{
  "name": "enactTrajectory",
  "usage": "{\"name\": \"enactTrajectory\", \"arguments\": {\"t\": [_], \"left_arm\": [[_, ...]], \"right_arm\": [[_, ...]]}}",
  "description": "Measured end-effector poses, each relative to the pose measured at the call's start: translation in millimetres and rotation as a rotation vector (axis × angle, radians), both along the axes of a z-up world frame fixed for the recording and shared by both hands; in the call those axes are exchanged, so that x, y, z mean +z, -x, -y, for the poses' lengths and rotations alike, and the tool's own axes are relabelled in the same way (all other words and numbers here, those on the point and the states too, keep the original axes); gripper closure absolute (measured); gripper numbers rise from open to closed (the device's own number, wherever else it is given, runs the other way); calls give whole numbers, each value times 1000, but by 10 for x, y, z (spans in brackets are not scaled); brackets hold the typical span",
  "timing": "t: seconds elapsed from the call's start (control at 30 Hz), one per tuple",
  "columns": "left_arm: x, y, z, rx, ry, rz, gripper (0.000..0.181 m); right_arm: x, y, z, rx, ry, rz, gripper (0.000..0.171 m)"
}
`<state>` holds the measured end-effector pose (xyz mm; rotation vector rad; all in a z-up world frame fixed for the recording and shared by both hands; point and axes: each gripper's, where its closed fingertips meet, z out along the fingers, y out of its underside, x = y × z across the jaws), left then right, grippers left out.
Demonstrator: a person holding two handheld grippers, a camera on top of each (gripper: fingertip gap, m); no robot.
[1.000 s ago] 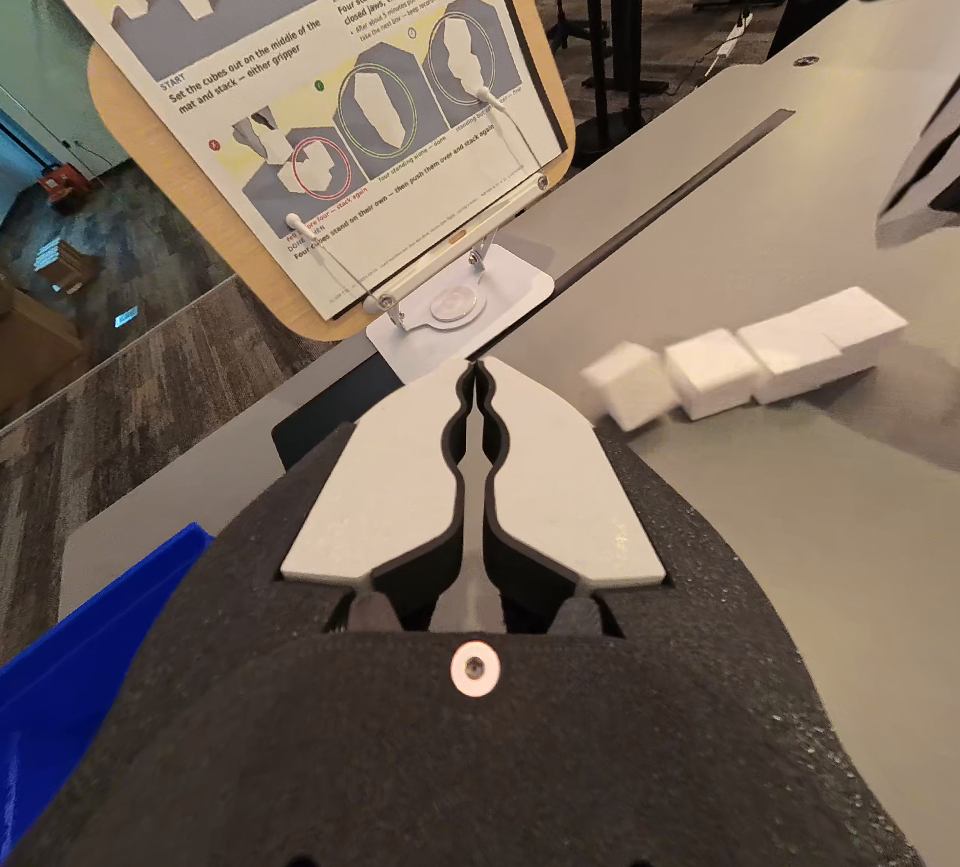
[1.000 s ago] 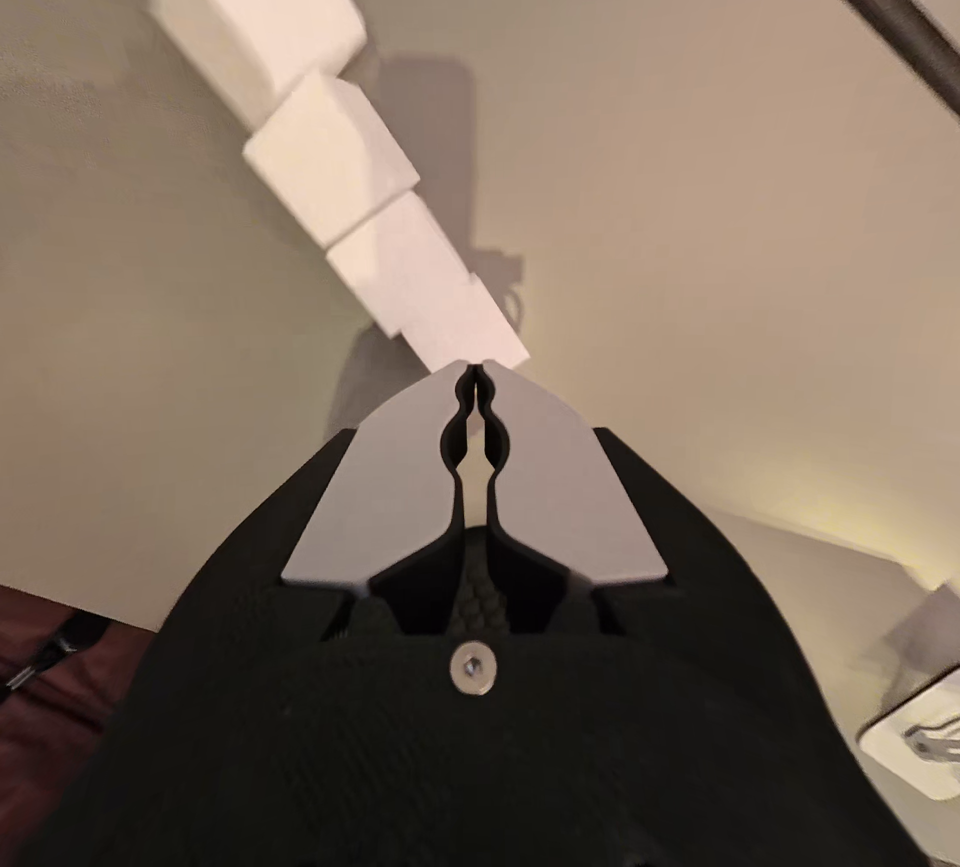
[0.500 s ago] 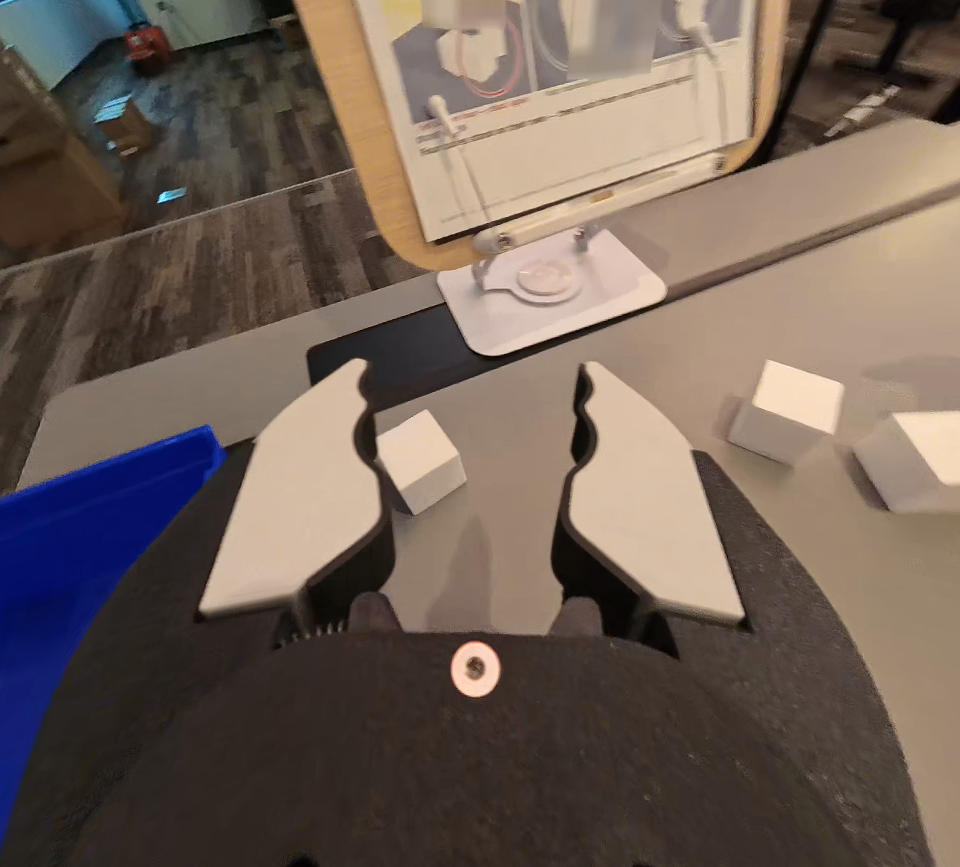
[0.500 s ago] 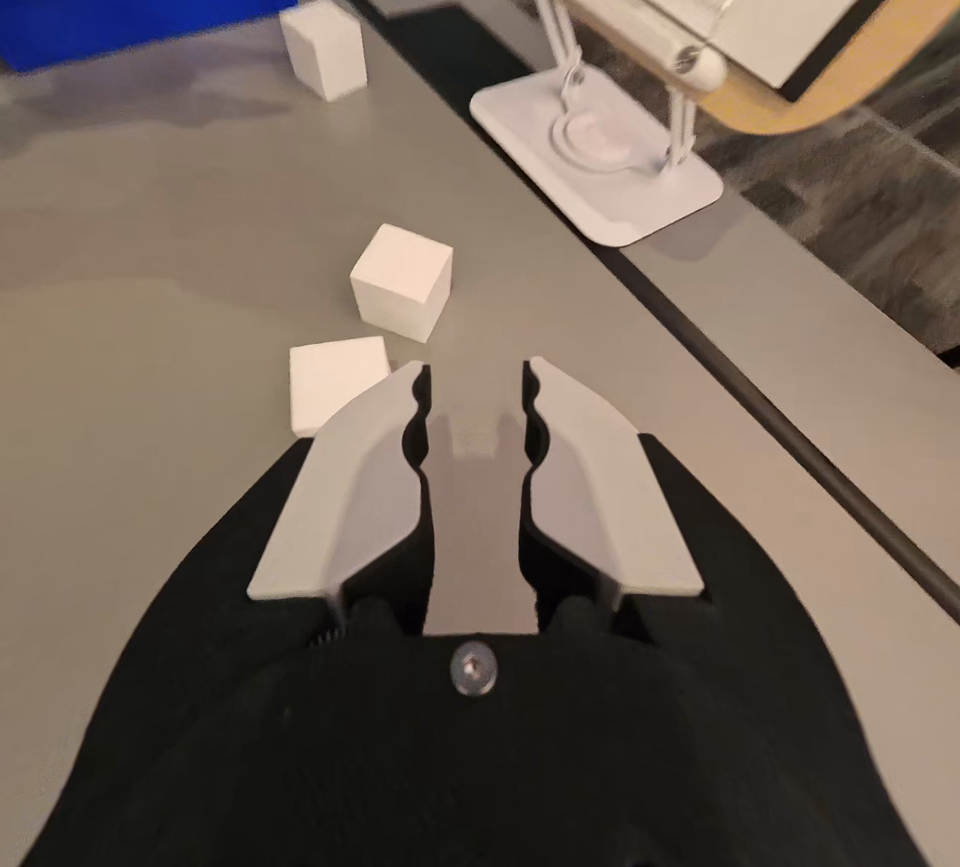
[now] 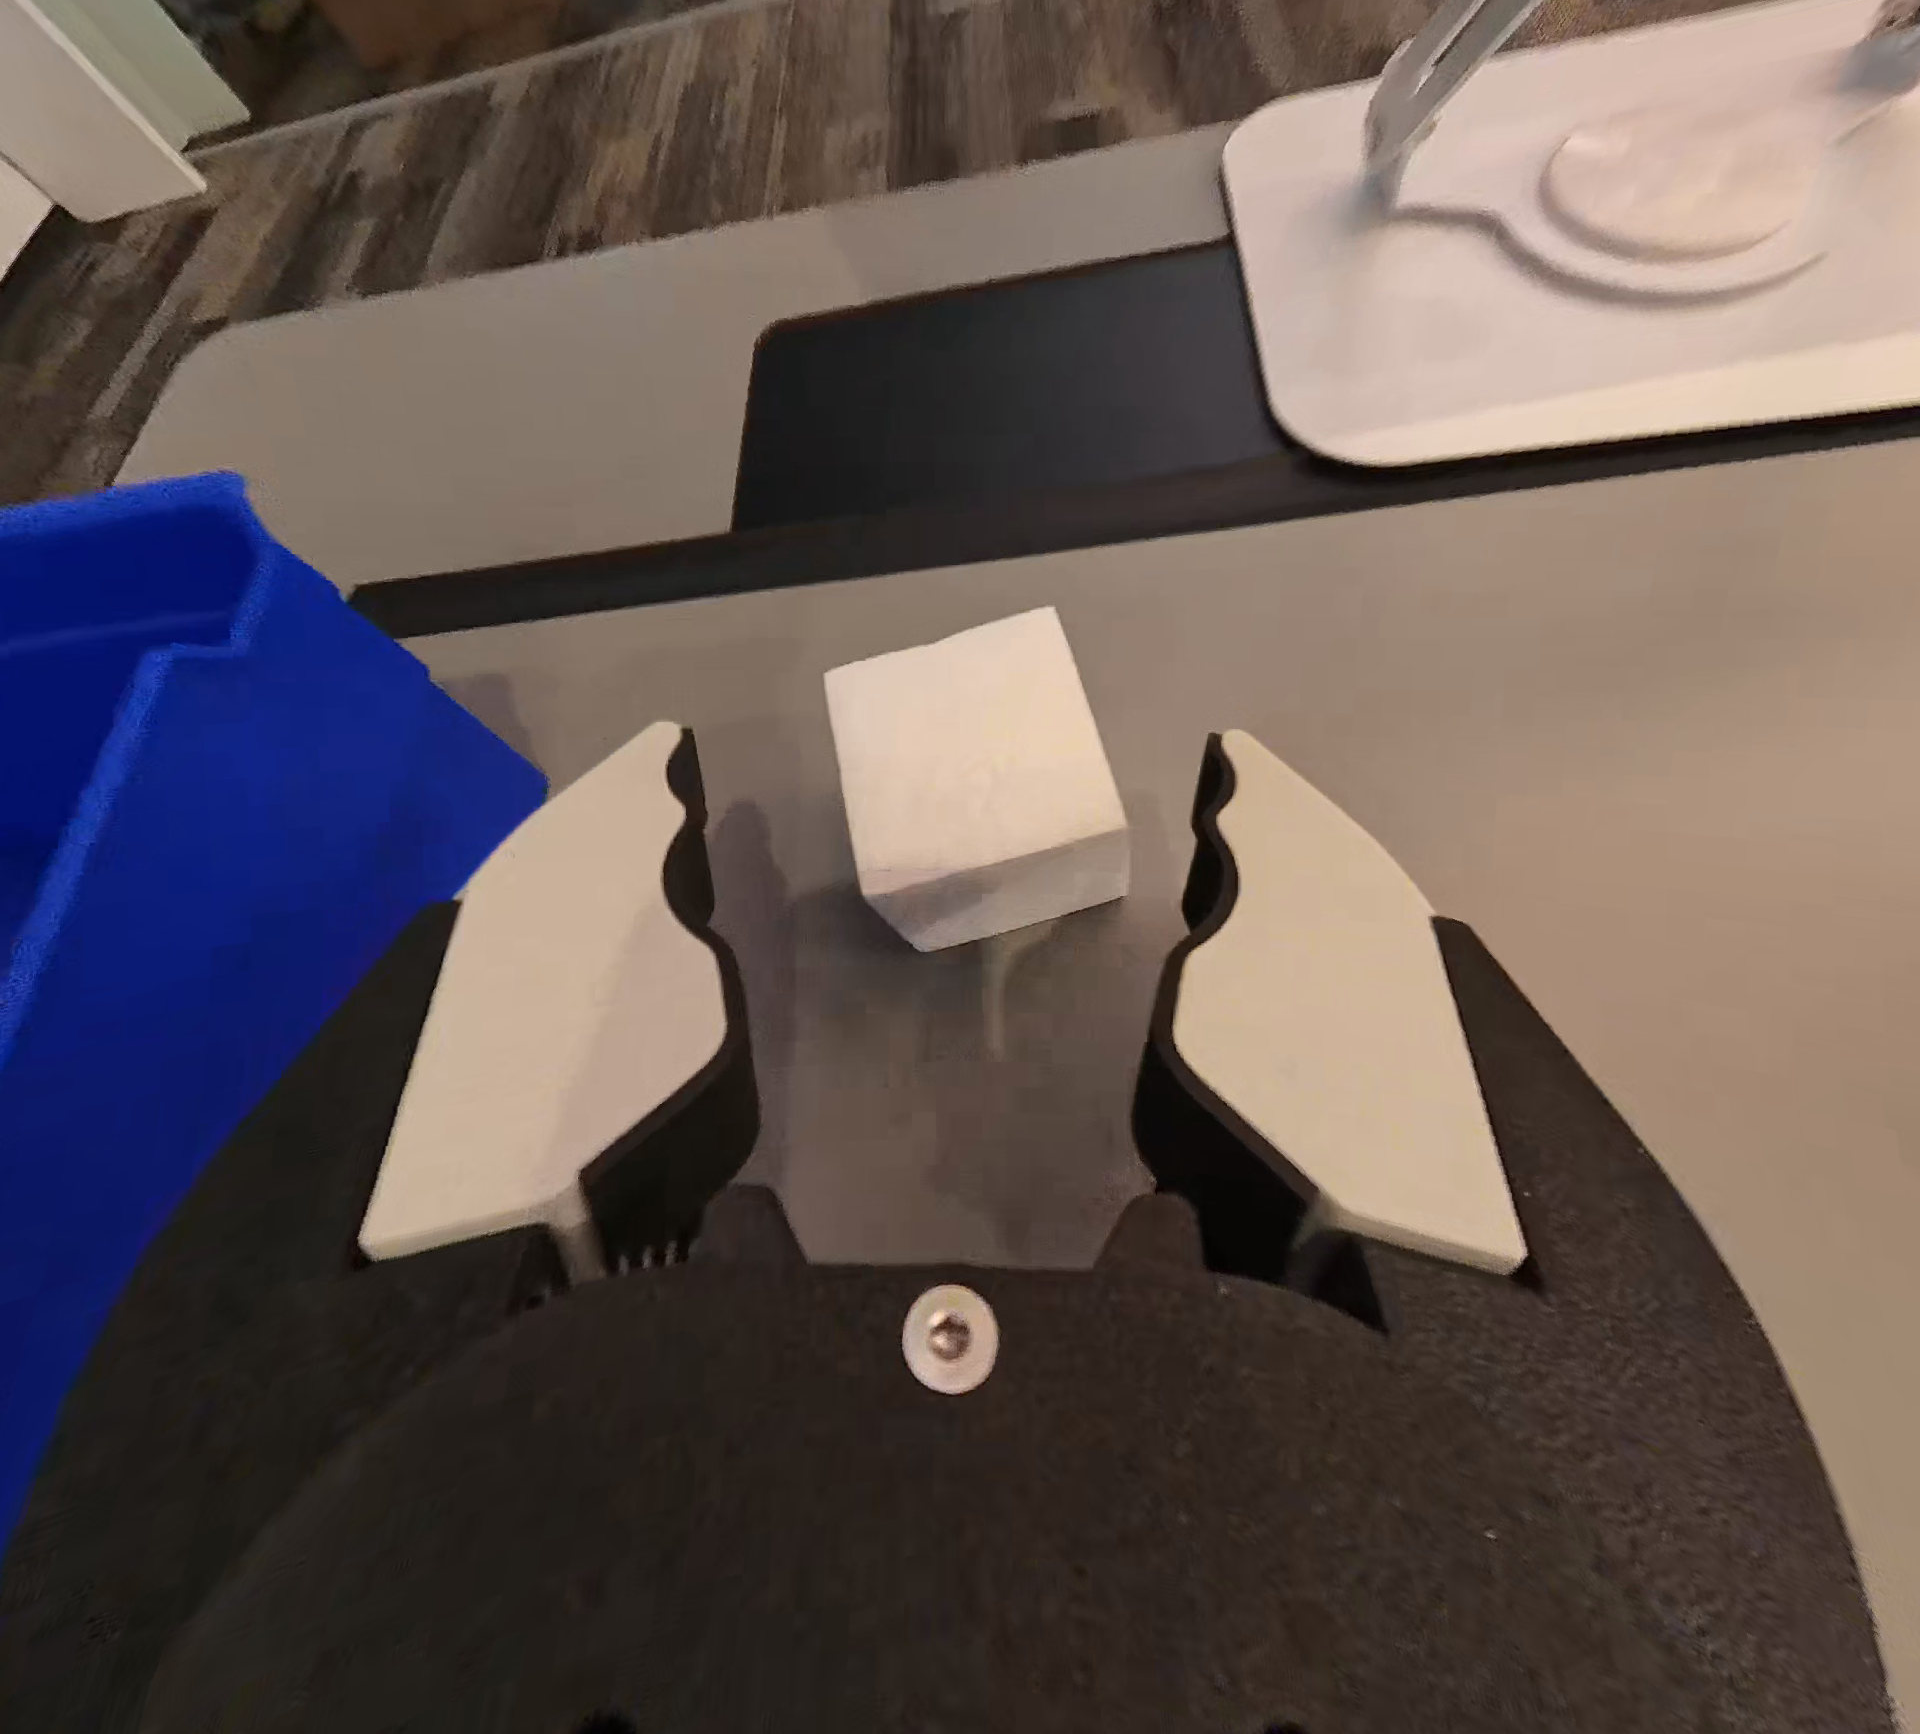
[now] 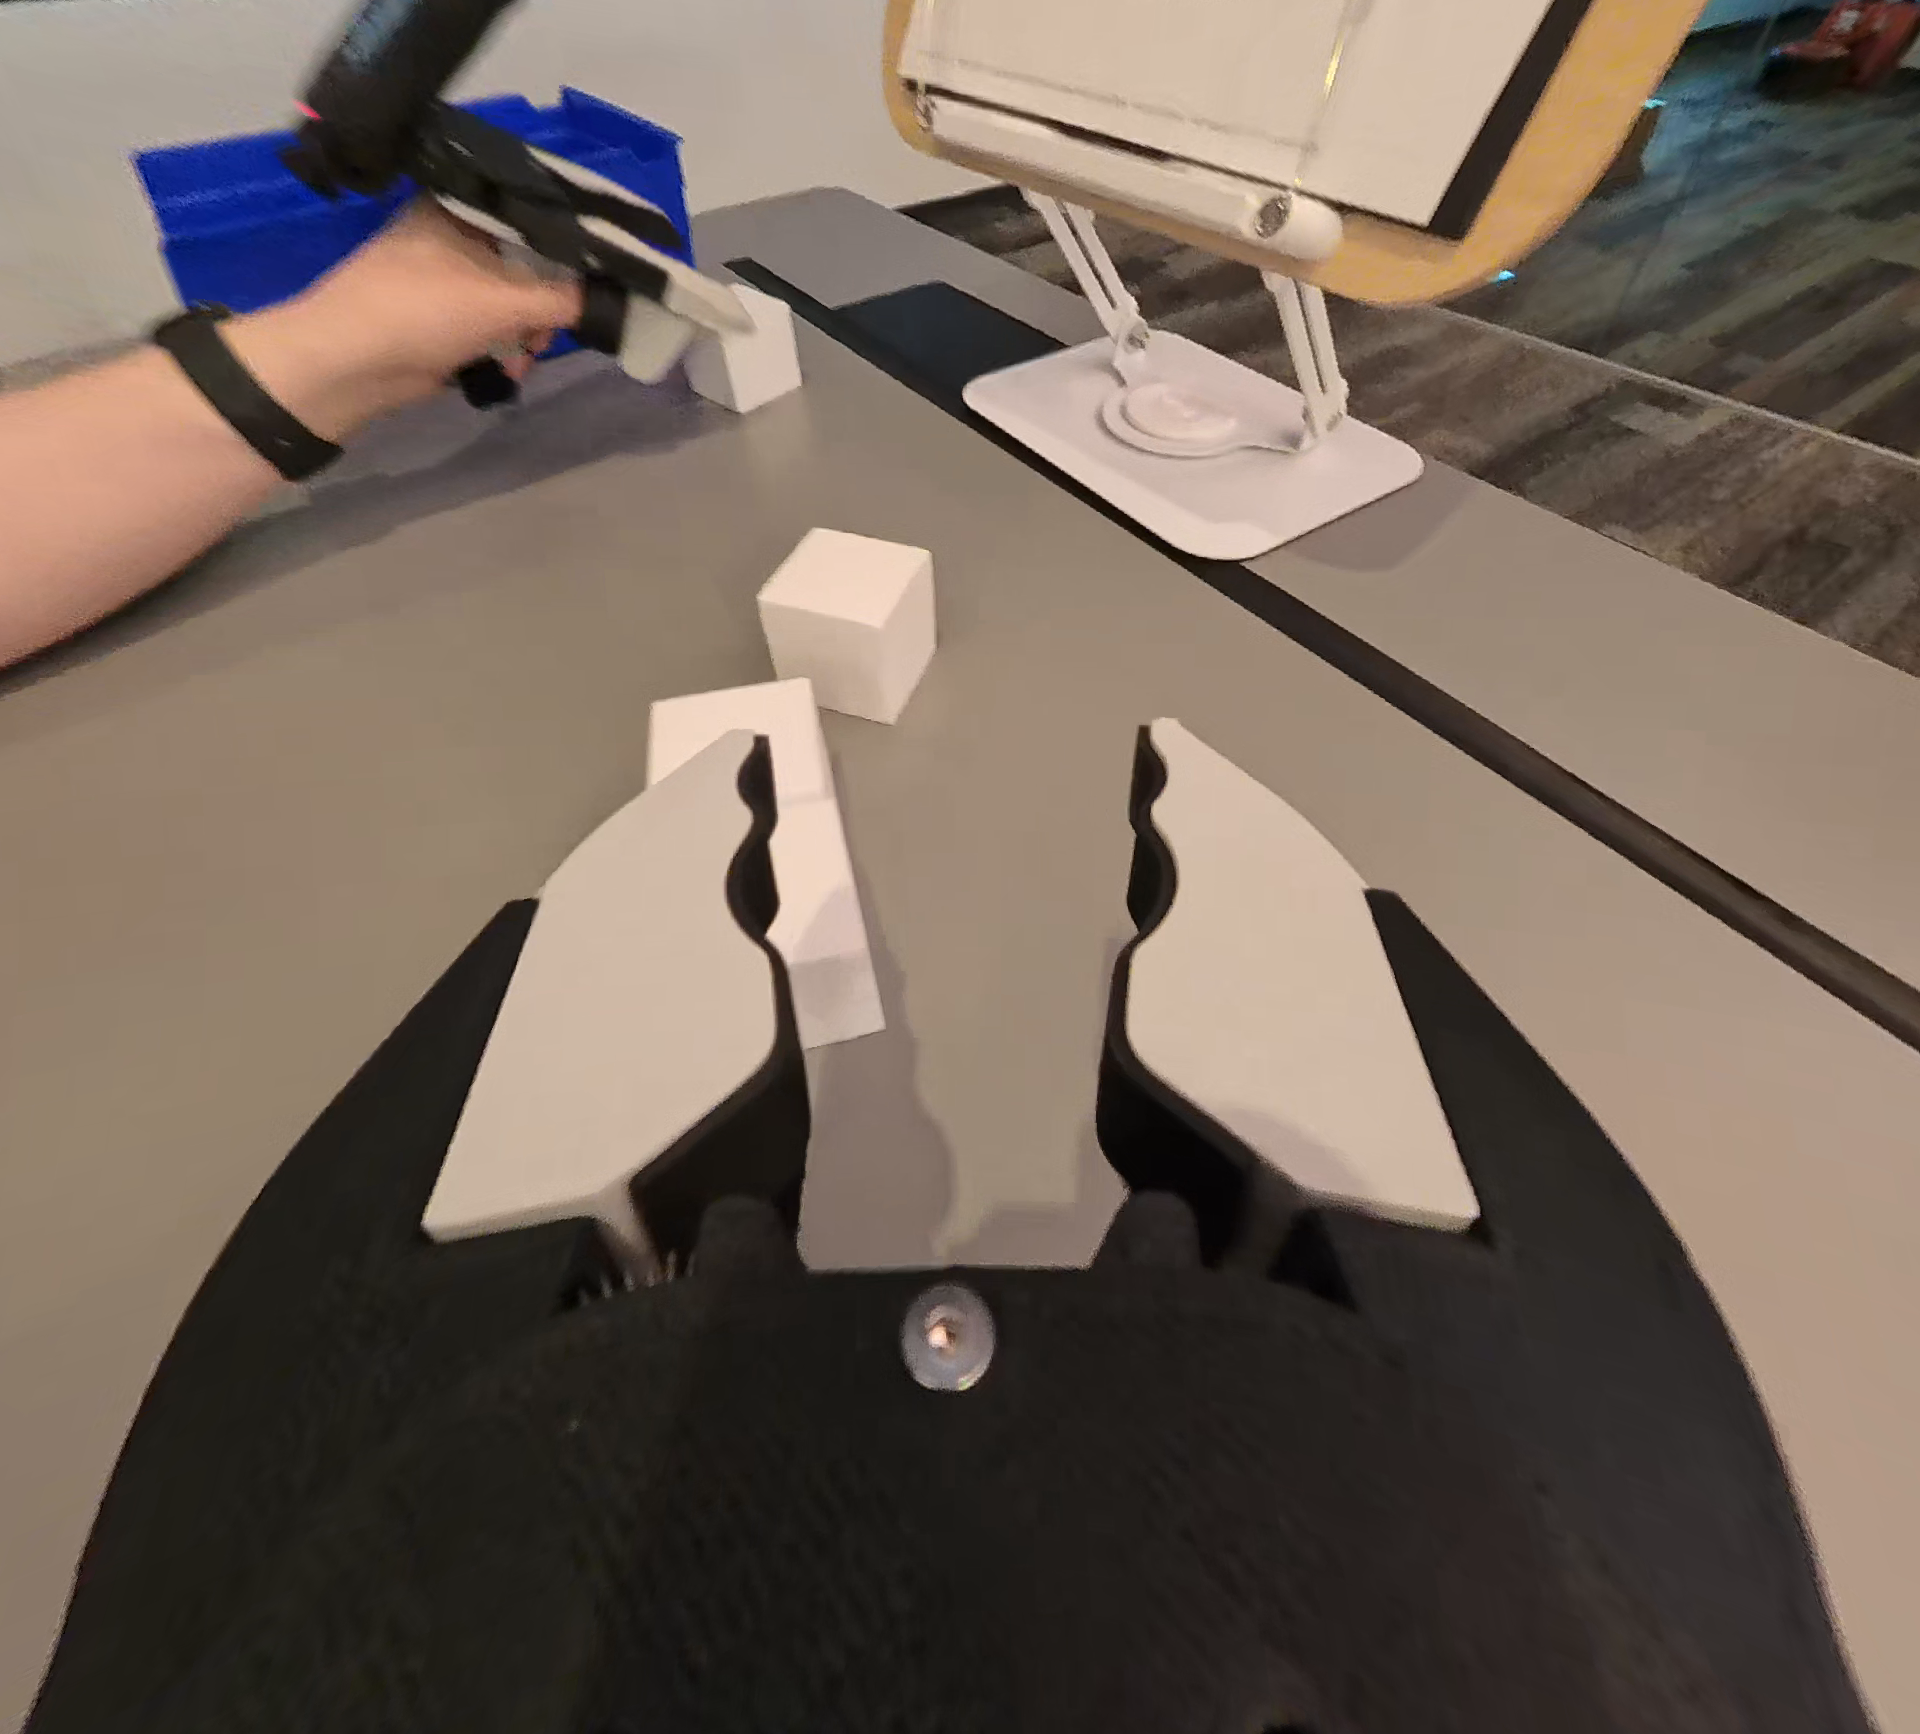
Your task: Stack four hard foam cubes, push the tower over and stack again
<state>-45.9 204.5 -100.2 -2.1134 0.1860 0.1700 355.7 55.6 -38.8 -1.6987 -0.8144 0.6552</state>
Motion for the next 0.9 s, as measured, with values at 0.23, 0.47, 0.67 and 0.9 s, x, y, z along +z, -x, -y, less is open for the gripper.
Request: {"name": "enactTrajectory", "arguments": {"t": [0.23,0.47,0.67,0.9], "left_arm": [[-367,18,-117,-10,101,-30,106],[-372,-14,-107,-54,113,-35,112],[82,-175,2,-102,36,-16,113],[846,-538,288,-240,-98,64,112]], "right_arm": [[-233,99,327,159,103,65,95],[-667,362,418,239,206,190,82],[-875,471,365,193,175,315,84],[-874,443,376,183,196,310,114]]}}
